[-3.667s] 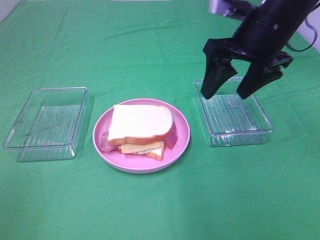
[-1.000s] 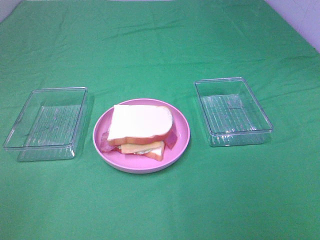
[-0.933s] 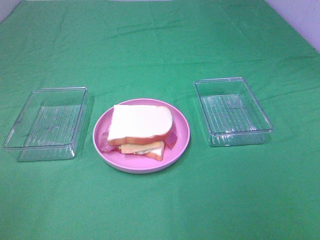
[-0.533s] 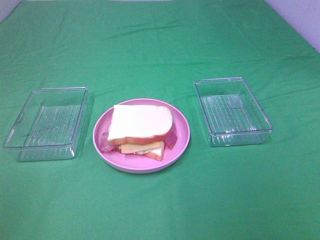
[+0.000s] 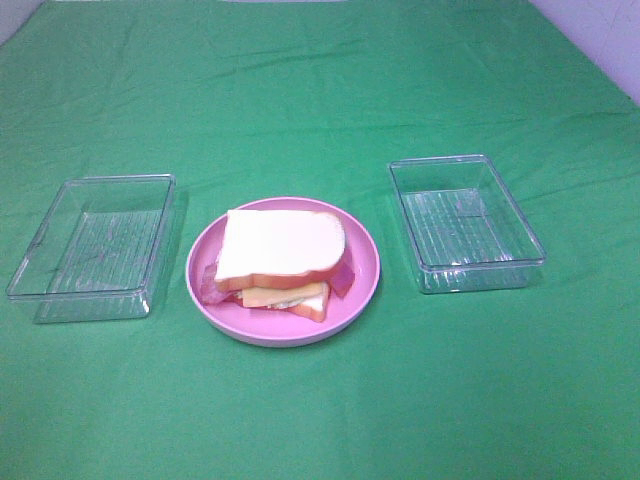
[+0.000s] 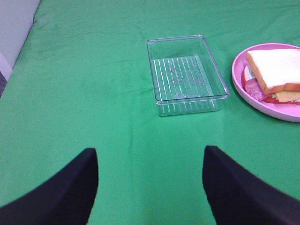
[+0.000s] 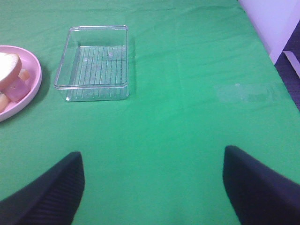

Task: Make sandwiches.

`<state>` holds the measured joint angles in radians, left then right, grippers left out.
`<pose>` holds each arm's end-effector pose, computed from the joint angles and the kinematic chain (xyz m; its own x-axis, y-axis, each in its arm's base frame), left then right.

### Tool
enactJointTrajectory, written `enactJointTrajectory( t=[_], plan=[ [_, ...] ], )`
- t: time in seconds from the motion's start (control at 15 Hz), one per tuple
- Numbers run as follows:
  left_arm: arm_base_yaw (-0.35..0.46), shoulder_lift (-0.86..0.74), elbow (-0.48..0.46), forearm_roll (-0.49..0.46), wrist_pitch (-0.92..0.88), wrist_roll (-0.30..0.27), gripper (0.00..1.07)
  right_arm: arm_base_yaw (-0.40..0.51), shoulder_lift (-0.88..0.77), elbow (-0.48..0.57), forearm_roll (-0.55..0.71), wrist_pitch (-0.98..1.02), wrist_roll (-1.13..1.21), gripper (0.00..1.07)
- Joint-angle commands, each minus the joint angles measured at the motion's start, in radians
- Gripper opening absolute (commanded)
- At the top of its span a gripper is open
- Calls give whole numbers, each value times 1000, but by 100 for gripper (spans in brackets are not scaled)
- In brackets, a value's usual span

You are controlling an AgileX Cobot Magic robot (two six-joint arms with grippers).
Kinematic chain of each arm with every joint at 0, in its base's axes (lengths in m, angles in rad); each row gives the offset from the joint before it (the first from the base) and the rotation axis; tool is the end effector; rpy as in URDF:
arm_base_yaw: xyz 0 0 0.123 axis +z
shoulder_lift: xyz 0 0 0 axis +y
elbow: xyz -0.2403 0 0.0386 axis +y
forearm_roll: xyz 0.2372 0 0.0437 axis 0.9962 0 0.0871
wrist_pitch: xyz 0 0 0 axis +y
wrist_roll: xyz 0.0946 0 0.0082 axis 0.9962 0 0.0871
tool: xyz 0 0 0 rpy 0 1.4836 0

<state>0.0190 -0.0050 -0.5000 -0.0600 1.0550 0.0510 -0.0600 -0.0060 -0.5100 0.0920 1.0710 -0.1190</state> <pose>0.0309 -0.0044 0.2711 -0.4450 0.0129 -0.8954 0.0372 0.9993 -0.0041 0.0292 0.0059 0.2726 -0.4464 -0.0478 -0.8936 -0.0456 0.9985 -0.0306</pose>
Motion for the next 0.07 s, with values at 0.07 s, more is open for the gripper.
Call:
enactJointTrajectory(
  t=[0.07],
  plan=[
    [1,-22,2,-9,-12,0,62,-4,-15,4,-5,-11,-12,77]
  ],
)
